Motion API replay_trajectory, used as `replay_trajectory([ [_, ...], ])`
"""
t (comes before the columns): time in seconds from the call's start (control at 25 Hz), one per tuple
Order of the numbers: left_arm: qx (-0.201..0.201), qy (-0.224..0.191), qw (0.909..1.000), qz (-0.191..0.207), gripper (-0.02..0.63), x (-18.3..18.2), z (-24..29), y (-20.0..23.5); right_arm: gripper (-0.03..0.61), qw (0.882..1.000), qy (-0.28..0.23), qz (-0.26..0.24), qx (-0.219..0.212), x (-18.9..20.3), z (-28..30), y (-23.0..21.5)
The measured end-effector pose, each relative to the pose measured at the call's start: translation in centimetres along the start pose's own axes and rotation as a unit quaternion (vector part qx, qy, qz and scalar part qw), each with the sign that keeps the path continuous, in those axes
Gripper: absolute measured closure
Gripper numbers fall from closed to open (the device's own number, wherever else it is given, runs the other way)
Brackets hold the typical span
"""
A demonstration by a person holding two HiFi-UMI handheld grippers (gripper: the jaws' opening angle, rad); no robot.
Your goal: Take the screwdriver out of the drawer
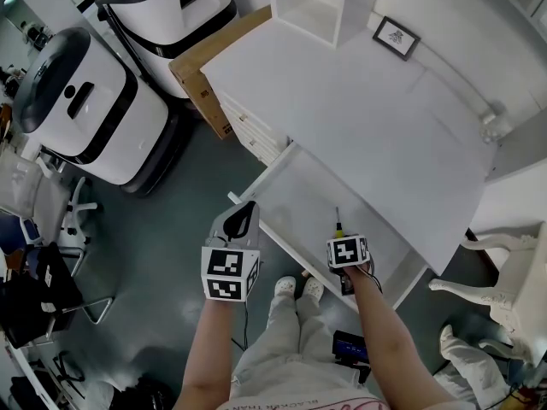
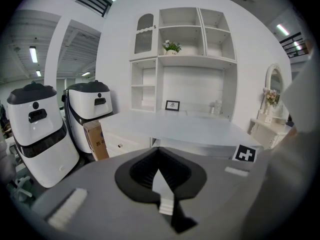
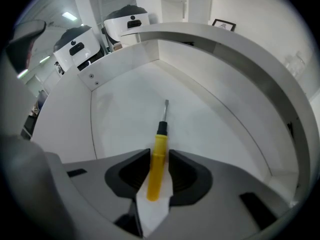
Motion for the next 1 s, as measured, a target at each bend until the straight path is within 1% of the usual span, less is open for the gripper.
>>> replay_trajectory([
  [0.04,0.0,0.0,1.0,0.0,0.604,0.0,0.0,0.0,0.474,1.0,0.0,0.003,0.003,0.0,0.0,-0.1],
  [0.08,0.001,0.0,1.0,0.0,0.604,0.0,0.0,0.0,0.492,1.0,0.001,0.006,0.004,-0.1,0.0,0.0],
  [0.32,0.001,-0.001,1.0,0.004,0.604,0.0,-0.1,0.2,0.494,1.0,0.006,0.015,0.004,-0.1,-0.2,-0.2],
  [0.56,0.003,-0.013,0.9999,0.004,0.604,-0.9,-0.1,-0.1,0.494,1.0,-0.008,0.026,-0.001,-0.5,-1.8,-0.7],
  [0.68,0.006,-0.021,0.9998,0.006,0.604,-1.7,-0.1,-0.4,0.494,0.999,-0.016,0.035,-0.002,-0.7,-2.7,-1.0],
  [0.84,0.011,-0.034,0.9993,0.009,0.604,-3.3,-0.2,-1.0,0.494,0.999,-0.03,0.02,-0.005,-1.7,-4.4,-1.1],
  [1.0,0.015,-0.046,0.9987,0.015,0.604,-4.7,-0.2,-1.6,0.494,0.999,-0.042,0.02,-0.009,-2.3,-5.5,-1.3],
])
Point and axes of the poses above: the fingertips, and each gripper's own axes: z forward along the fingers, y to its left, x out of its underside, the point moved 4 cm from there along -z, backward along the fingers, and after that the axes turned 1 degree about y, right-handed, at the moved point
